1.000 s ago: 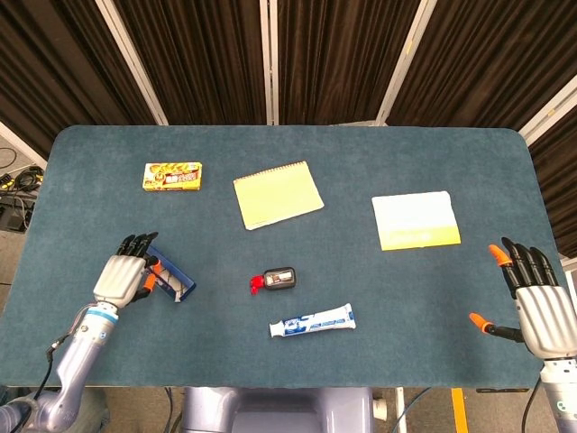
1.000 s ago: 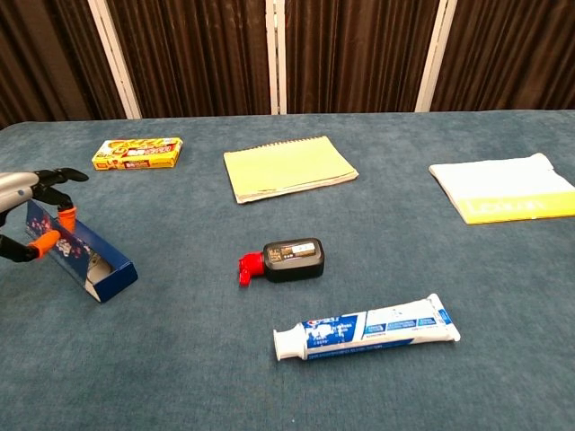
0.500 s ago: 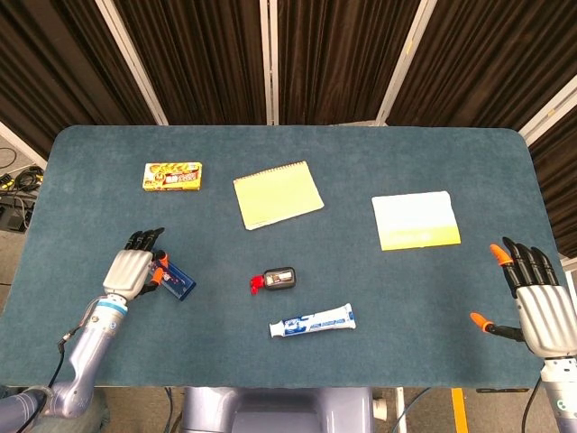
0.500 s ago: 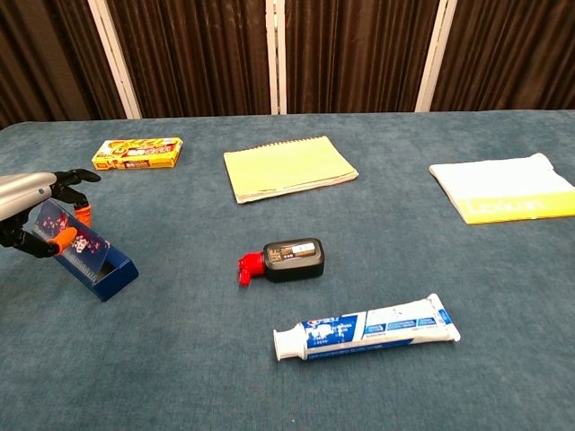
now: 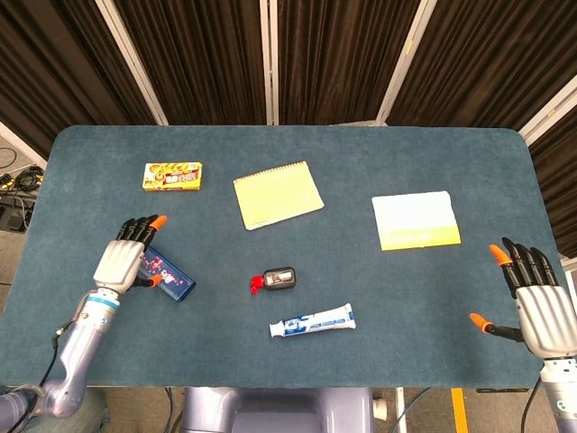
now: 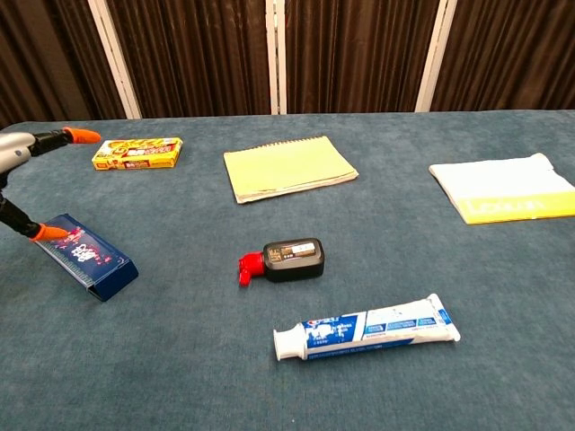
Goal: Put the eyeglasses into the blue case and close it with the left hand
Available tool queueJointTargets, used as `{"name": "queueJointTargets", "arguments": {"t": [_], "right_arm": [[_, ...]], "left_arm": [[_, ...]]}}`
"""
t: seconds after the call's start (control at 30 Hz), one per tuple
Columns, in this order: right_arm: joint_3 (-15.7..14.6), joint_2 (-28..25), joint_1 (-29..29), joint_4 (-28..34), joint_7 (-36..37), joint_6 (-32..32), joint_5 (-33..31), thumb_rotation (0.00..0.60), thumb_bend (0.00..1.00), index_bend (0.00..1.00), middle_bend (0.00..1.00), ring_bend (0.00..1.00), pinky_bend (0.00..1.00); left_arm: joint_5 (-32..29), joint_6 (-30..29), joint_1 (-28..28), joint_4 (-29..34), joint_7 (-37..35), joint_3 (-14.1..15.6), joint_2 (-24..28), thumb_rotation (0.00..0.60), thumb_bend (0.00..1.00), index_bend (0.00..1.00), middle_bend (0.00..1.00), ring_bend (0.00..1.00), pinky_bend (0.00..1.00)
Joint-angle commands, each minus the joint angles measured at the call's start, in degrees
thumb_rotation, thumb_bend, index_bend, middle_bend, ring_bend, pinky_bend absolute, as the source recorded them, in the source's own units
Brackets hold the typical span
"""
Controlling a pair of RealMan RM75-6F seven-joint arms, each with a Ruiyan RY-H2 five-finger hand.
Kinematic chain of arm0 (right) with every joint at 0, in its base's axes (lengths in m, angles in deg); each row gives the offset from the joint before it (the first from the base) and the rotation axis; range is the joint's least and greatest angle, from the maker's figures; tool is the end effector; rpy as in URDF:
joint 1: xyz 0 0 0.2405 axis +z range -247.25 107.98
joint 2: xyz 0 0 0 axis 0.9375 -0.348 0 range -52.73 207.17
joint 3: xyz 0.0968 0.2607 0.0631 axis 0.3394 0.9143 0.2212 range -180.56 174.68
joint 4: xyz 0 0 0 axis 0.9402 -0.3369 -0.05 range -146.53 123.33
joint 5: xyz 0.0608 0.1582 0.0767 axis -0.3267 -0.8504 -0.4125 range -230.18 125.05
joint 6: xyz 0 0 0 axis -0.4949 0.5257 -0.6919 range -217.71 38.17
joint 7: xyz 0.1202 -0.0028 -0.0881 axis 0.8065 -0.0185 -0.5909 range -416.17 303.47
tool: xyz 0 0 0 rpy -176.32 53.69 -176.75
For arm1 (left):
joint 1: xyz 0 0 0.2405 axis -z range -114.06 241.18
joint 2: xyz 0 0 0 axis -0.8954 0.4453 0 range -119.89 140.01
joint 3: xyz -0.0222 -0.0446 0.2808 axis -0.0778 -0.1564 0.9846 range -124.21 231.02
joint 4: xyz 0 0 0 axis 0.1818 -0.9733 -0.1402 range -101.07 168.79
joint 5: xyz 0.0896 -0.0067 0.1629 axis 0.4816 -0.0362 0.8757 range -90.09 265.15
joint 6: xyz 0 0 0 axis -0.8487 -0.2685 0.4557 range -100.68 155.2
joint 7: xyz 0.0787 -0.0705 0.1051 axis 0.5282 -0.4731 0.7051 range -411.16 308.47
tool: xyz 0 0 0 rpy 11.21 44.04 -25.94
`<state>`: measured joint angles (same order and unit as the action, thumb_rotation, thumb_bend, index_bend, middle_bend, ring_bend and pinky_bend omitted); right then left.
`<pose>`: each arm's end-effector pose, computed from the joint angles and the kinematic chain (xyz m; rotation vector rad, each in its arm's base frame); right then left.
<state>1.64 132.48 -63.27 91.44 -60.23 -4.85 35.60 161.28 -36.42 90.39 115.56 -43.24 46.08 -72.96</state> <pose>-0.2853 -0.1964 0.2299 1.4423 -0.8181 0.9456 -0.2706 0.3143 0.0600 -1.6396 -1.0050 -0.9066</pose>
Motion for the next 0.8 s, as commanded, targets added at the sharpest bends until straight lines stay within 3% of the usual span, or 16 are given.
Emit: {"name": "queueJointTargets", "arguments": {"t": [0.03,0.23,0.43,0.73,0.8], "right_arm": [[0.0,0.0,0.0,0.0,0.0,0.0,0.0,0.6,0.0,0.0,0.0,0.0,0.0],[-0.1,0.1,-0.1,0.1,-0.3,0.1,0.1,0.6,0.0,0.0,0.0,0.0,0.0],[0.0,0.4,0.2,0.0,-1.0,-0.5,-0.5,0.6,0.0,0.0,0.0,0.0,0.0],[0.1,0.5,0.3,-0.2,-1.2,-0.9,-0.9,0.6,0.0,0.0,0.0,0.0,0.0],[0.1,0.5,0.4,-0.2,-1.2,-0.9,-1.0,0.6,0.0,0.0,0.0,0.0,0.0]], "left_arm": [[2.0,2.4,0.3,2.3,-0.3,1.9,4.0,0.6,0.13,0.0,0.0,0.0,0.0],[1.1,8.9,2.3,1.7,2.6,4.2,6.7,0.6,0.09,0.01,0.0,0.0,0.0],[1.4,12.2,4.3,-4.2,3.0,5.1,2.5,0.6,0.08,0.05,0.0,0.0,0.0],[2.7,12.2,5.6,-8.7,2.3,4.9,-1.1,0.6,0.12,0.18,0.01,0.0,0.03],[2.6,12.2,5.7,-9.0,2.5,4.9,-1.5,0.6,0.15,0.28,0.07,0.04,0.1]]}}
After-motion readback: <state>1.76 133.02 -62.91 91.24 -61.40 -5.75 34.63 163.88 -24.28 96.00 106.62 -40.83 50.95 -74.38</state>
